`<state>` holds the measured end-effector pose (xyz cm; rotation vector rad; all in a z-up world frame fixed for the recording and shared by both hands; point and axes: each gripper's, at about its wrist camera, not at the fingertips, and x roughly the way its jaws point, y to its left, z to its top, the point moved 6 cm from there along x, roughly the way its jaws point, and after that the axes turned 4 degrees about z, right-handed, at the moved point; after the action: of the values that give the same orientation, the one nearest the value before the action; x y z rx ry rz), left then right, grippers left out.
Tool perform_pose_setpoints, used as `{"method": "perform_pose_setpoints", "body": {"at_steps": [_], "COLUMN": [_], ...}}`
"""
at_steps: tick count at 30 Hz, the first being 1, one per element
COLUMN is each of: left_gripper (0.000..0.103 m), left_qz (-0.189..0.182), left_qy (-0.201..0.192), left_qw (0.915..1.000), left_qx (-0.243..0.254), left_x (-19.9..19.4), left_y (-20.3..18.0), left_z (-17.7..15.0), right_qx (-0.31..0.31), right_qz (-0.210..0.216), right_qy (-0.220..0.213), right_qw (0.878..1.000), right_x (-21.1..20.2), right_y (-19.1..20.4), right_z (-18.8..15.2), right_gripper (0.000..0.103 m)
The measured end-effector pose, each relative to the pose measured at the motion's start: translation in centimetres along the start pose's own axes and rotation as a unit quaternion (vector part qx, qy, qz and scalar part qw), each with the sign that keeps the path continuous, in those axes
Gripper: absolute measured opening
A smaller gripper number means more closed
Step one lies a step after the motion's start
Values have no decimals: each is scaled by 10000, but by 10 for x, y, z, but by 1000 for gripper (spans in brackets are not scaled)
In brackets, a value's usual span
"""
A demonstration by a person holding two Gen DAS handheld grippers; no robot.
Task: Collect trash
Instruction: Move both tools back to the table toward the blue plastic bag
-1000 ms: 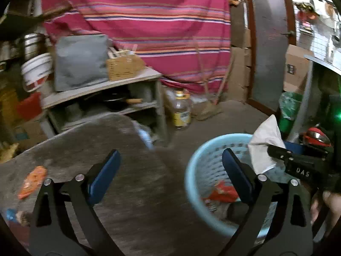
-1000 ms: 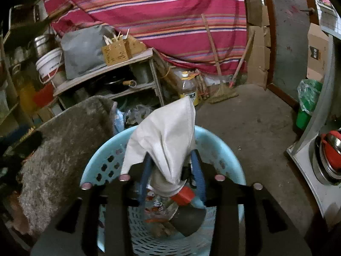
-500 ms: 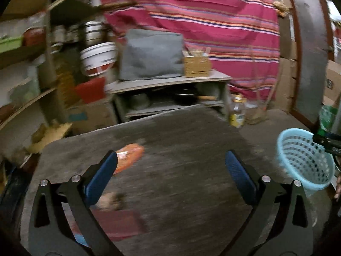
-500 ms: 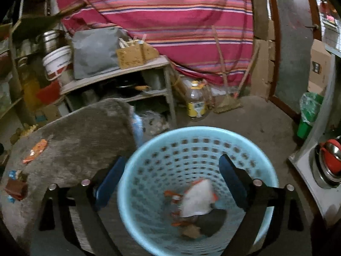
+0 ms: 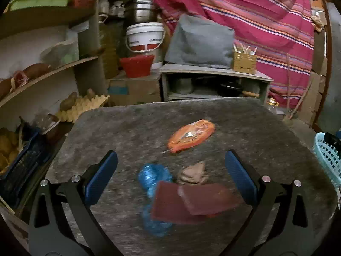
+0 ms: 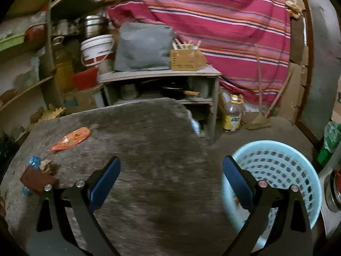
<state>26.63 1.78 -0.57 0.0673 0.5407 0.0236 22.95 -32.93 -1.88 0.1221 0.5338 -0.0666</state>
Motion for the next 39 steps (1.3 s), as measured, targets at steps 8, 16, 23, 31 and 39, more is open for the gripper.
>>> {"method": "perform_pose_setpoints", "body": {"at_steps": [8,16,23,31,39], "left_gripper": [98,98,98,97,88], "left_qz": [249,184,331,305,95], "left_qy": [57,147,405,604,814], "left_qw": [9995,9997,9980,9966,9956], "left_qx": [184,-83,-363,-478,-451], "left_x": [8,14,28,47,75], "left_y": [19,39,69,87,75], "left_z": [-11,-14,-27,-40,-33], "right_qx": [-205,20,-55,118,-155], "right_qz": [58,63,-10,-206,-141], "right_qy": [128,108,126,161,371], "right_qw": [9997,9999,9999,9996,9991], "right_x": [9,19,23,40,57], "right_y": [37,46,56,68,93], "right_z": [-8,-5,-4,-4,-10], "right_gripper": [95,95,95,99,99]}}
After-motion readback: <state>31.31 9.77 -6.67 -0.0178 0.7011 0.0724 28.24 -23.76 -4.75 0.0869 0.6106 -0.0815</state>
